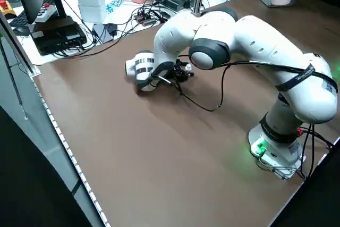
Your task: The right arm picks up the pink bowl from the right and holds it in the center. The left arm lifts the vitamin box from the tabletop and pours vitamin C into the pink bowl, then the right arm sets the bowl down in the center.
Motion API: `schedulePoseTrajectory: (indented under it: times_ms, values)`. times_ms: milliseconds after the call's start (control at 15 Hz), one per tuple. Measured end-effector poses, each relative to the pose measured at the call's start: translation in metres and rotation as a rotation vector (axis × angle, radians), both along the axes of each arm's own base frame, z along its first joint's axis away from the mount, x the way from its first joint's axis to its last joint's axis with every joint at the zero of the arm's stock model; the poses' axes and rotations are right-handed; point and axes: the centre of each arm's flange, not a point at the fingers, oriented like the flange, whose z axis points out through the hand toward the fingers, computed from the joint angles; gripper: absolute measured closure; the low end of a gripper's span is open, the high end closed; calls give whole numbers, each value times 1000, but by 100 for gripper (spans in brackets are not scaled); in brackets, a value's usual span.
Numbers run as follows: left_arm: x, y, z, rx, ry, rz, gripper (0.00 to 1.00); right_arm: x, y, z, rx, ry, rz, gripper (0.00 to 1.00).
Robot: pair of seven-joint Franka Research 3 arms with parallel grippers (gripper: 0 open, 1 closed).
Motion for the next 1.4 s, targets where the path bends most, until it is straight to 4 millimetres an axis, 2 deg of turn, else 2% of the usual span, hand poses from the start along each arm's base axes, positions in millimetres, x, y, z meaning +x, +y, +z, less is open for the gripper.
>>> schedulePoseTrajectory:
  times_ms: [67, 200, 333, 467, 600, 800, 933, 1067, 1267, 1400]
  values:
    - [0, 0, -1, 3, 0, 0, 8, 2, 7, 6, 10, 21, -22, 98]
    - [-2, 3, -3, 10, -3, -4, 27, 5, 21, 13, 27, 57, -50, 98]
    - [-2, 7, -2, 9, -7, 0, 46, 10, 34, 11, 56, 90, -75, 98]
    - [-2, 8, -2, 8, -7, 2, 50, 15, 44, 5, 92, 127, -105, 98]
    - [-3, 9, -2, 6, -8, 1, 64, 22, 51, 4, 132, 161, -143, 98]
    - [-2, 9, -2, 6, -9, 1, 64, 29, 68, 4, 187, 236, -216, 98]
    - [-1, 9, 0, 7, -13, 1, 64, 27, 84, 0, 165, 256, -234, 98]
    - [6, 6, 9, 4, -32, -2, 64, 22, 104, -9, 139, 274, -236, 98]
    - [30, -15, 48, 21, -22, -6, 64, 14, 134, -23, 124, 265, -235, 98]
    - [49, -36, 89, 44, -7, -10, 64, 9, 147, -30, 116, 263, -227, 98]
